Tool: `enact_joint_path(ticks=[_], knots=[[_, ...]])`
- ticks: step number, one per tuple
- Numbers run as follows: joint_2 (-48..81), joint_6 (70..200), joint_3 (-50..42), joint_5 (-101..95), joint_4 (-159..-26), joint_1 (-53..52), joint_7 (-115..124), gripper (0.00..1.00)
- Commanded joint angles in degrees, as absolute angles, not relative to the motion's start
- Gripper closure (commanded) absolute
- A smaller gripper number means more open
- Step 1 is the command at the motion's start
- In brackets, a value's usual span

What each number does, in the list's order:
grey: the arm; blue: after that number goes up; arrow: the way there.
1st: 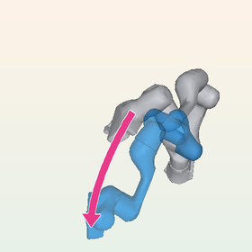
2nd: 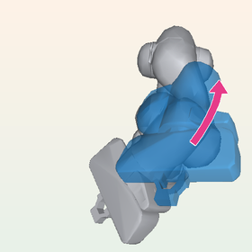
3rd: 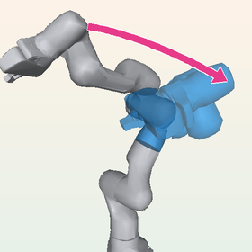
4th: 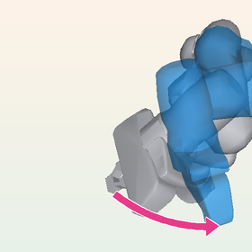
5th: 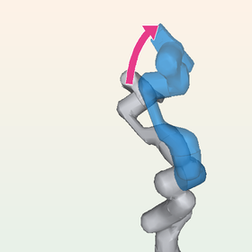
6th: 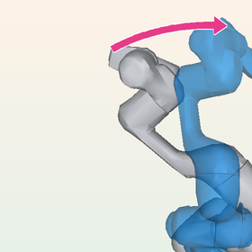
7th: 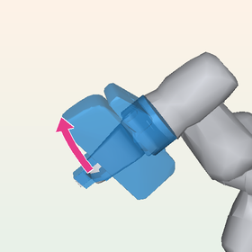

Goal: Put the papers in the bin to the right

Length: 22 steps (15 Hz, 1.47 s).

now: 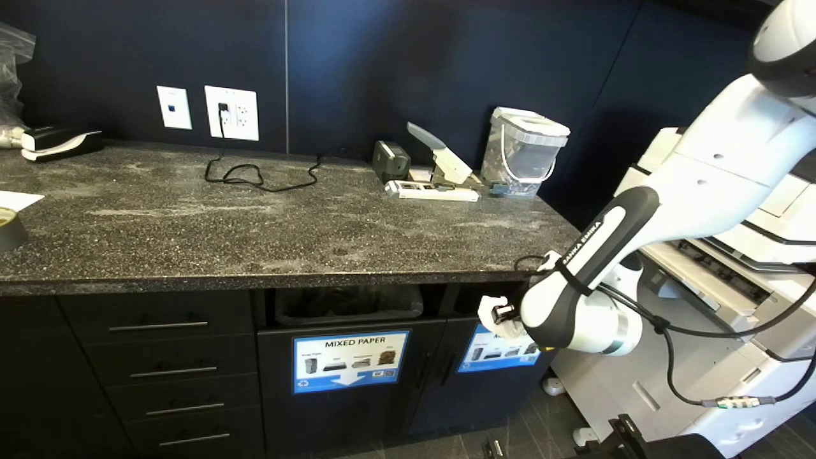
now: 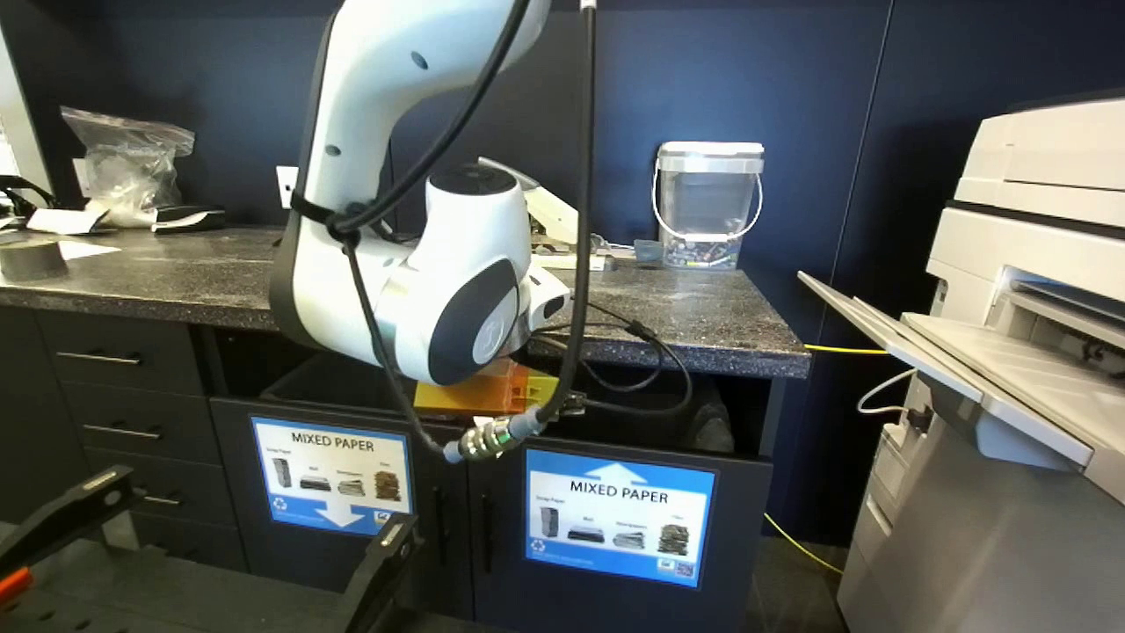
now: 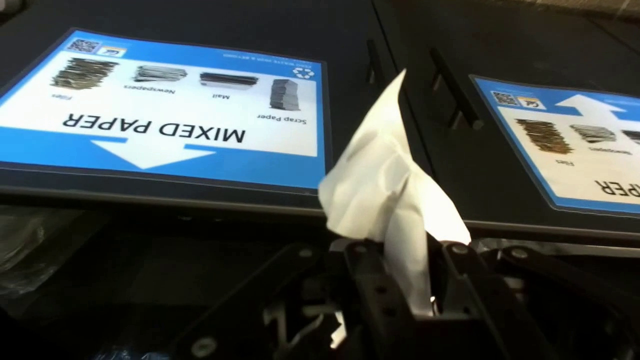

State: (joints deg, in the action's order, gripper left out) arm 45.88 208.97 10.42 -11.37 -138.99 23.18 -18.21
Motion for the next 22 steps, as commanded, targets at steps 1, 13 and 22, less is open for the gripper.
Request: enact_joint_path(ticks=[1,13,22], knots=[[52.2,216.2,4.6,-12.4,-133.3,16.9,-13.7,0.87],[64.0,236.0,-0.7,-6.2,-122.3,10.7,-4.3,0.86],[72.5,239.6,-0.2,-2.6,-112.5,10.6,1.8,0.86]])
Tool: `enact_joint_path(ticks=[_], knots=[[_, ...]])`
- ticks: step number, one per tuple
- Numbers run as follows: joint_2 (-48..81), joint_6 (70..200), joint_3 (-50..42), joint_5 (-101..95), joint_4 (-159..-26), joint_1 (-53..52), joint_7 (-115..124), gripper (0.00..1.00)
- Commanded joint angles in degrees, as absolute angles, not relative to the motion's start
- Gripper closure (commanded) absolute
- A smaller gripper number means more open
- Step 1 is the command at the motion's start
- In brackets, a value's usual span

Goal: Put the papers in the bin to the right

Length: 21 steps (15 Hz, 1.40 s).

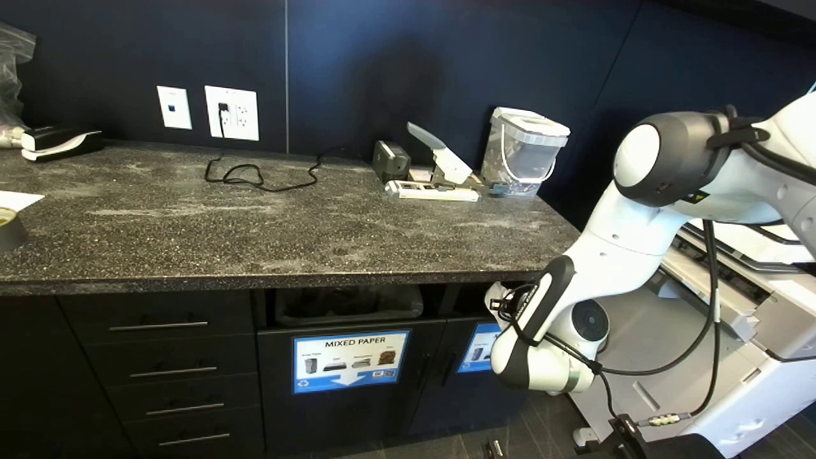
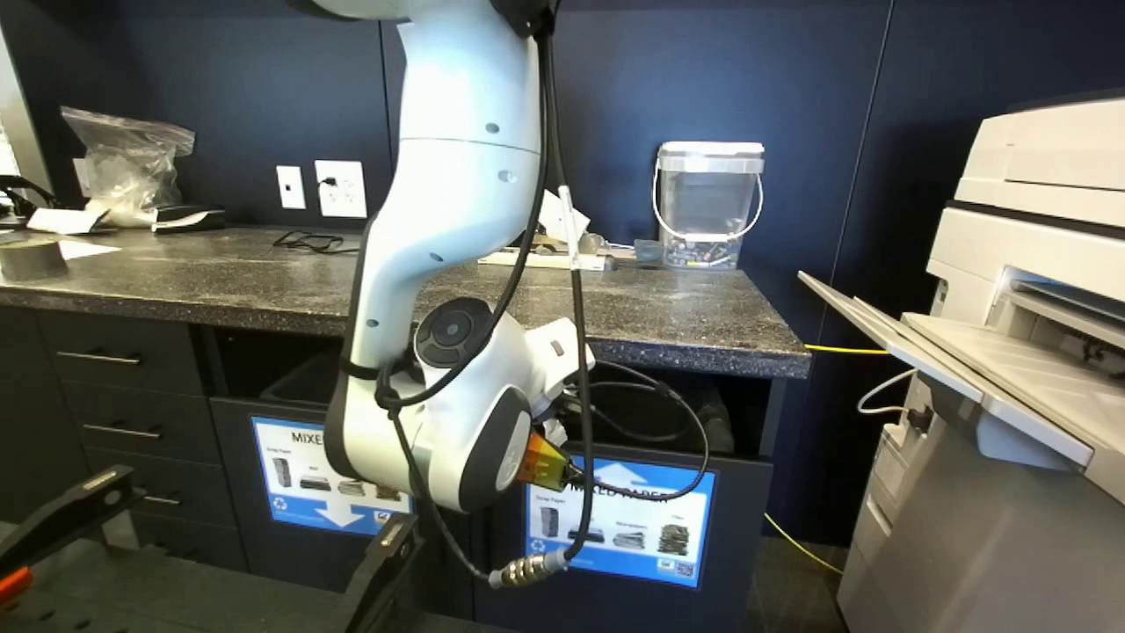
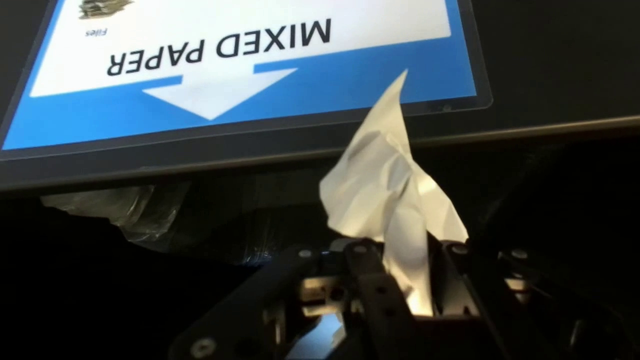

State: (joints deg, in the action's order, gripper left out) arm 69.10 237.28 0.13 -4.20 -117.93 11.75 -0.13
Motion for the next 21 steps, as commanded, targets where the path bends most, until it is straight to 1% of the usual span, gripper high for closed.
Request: enact_joint_path(ticks=[1,8,13,14,15,16,17,21], knots=[[73.1,239.4,-0.2,-2.5,-111.1,10.2,1.8,0.86],[76.9,238.1,-0.2,-2.4,-102.9,8.9,2.2,0.86],[79.1,236.7,-0.2,-2.5,-99.6,8.7,2.6,0.86],[79.3,236.5,-0.1,-2.7,-99.3,8.6,2.7,0.6],[79.5,236.2,-0.3,-2.6,-98.9,8.3,2.4,0.61],[79.7,236.0,-0.4,-2.7,-98.6,8.2,2.3,0.6],[79.8,235.7,-0.4,-2.6,-98.3,8.0,2.1,0.54],[79.7,235.1,-0.6,-2.6,-98.0,7.5,1.8,0.22]])
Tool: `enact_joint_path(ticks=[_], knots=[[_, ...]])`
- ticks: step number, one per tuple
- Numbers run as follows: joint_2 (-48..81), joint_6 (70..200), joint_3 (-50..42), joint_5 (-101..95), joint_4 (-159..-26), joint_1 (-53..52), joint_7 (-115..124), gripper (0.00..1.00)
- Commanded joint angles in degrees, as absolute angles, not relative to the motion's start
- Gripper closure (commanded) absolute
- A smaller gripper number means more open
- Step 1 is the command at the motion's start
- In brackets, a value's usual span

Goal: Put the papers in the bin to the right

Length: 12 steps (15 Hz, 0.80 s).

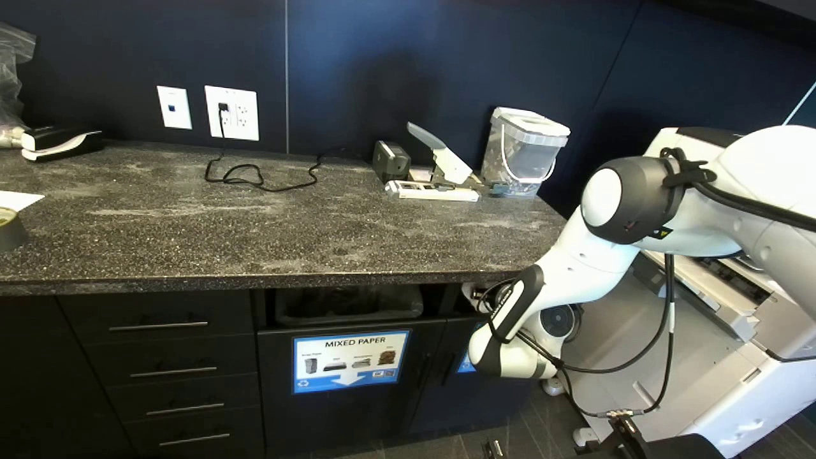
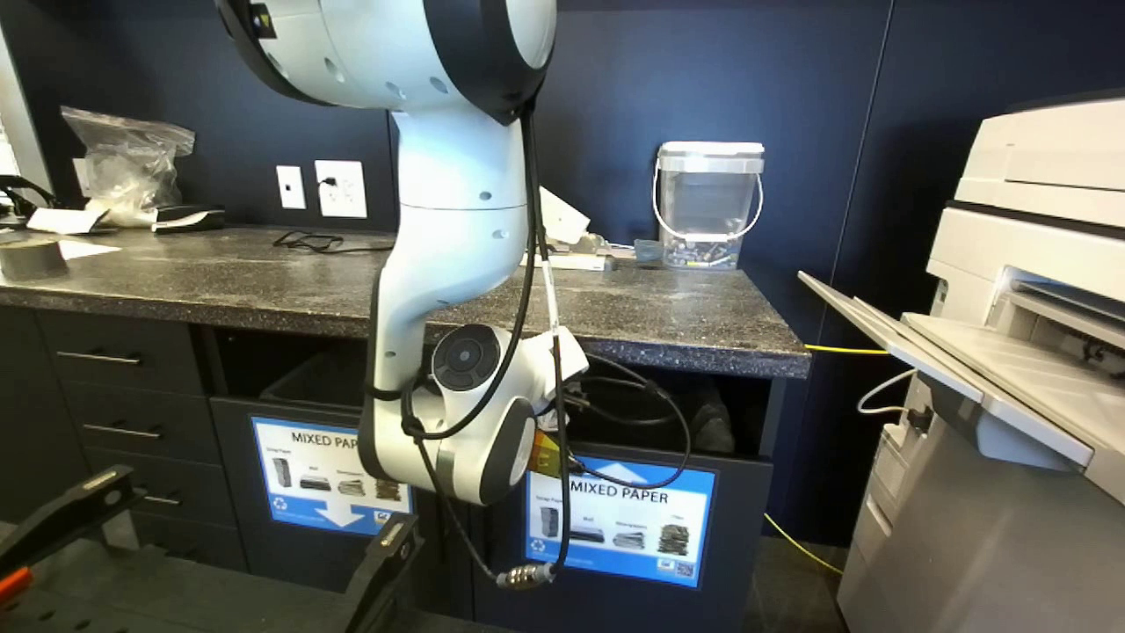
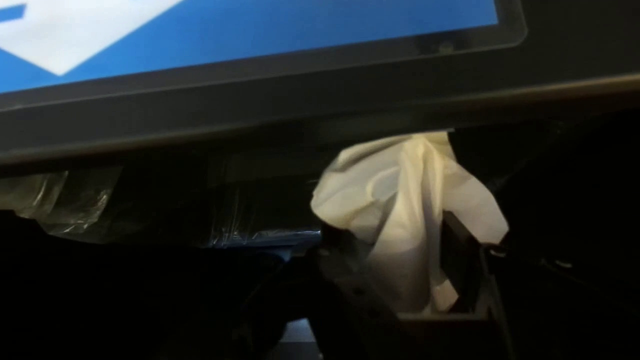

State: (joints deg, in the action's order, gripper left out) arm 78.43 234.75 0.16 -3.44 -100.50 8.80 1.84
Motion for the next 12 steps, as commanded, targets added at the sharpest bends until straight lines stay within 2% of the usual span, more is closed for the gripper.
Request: enact_joint_path(ticks=[1,3,4,12], knots=[[79.4,235.3,-0.8,-2.5,-98.4,7.3,1.6,0.16],[78.8,235.5,-1.1,-2.3,-99.3,7.0,1.2,0.01],[78.5,235.5,-1.4,-2.2,-99.7,6.8,0.9,0.0],[72.4,234.4,-4.8,-1.5,-108.3,4.4,-3.3,0.01]])
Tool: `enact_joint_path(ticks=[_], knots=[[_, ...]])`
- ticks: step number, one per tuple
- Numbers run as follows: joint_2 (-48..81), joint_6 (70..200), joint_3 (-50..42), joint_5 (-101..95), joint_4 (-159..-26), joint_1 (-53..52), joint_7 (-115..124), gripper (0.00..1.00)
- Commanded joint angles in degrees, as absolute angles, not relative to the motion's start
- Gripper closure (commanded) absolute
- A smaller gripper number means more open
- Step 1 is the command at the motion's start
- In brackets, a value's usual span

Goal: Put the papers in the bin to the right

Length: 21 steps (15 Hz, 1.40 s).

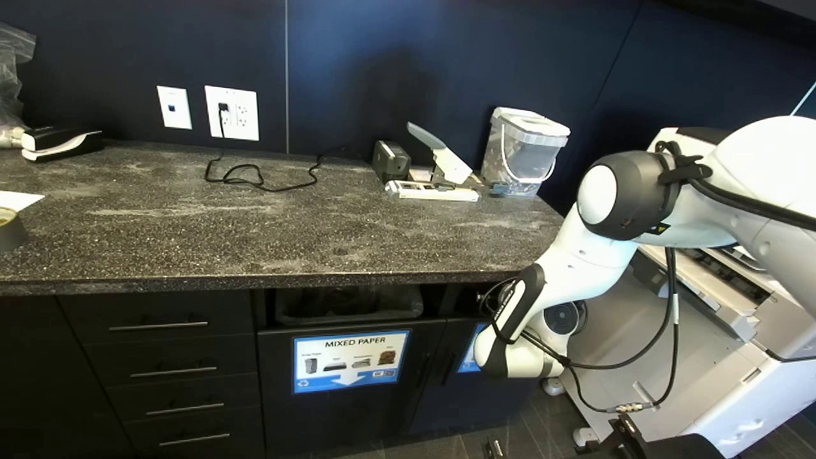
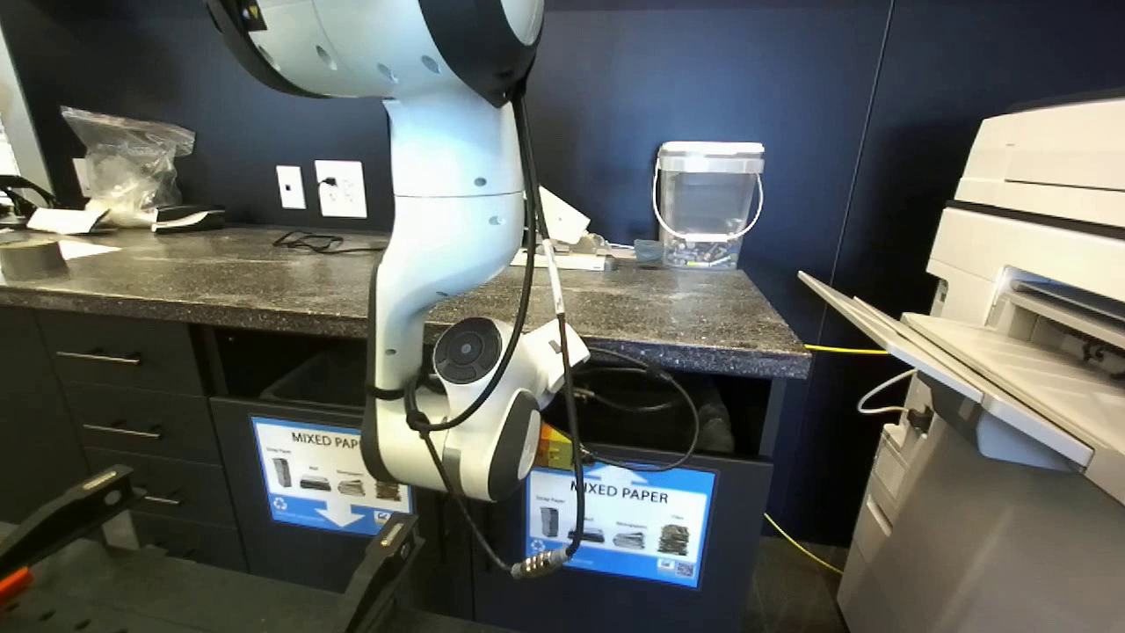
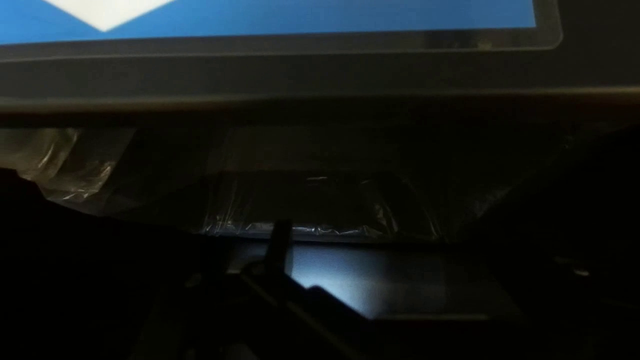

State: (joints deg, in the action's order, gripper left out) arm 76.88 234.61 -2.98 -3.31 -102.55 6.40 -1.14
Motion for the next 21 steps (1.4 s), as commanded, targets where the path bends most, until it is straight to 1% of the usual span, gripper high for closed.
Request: enact_joint_path(ticks=[1,8,11,15,21], knots=[[71.0,234.3,-5.3,-1.6,-110.2,4.1,-3.7,0.0],[61.1,232.1,-7.9,-3.7,-124.8,3.5,-6.6,0.0],[54.6,228.1,-7.7,-11.5,-132.1,5.2,-6.6,0.0],[42.7,220.2,-7.9,-16.9,-141.4,6.2,-7.3,0.0],[24.2,203.4,-7.9,-17.2,-148.9,5.8,-10.4,0.0]])
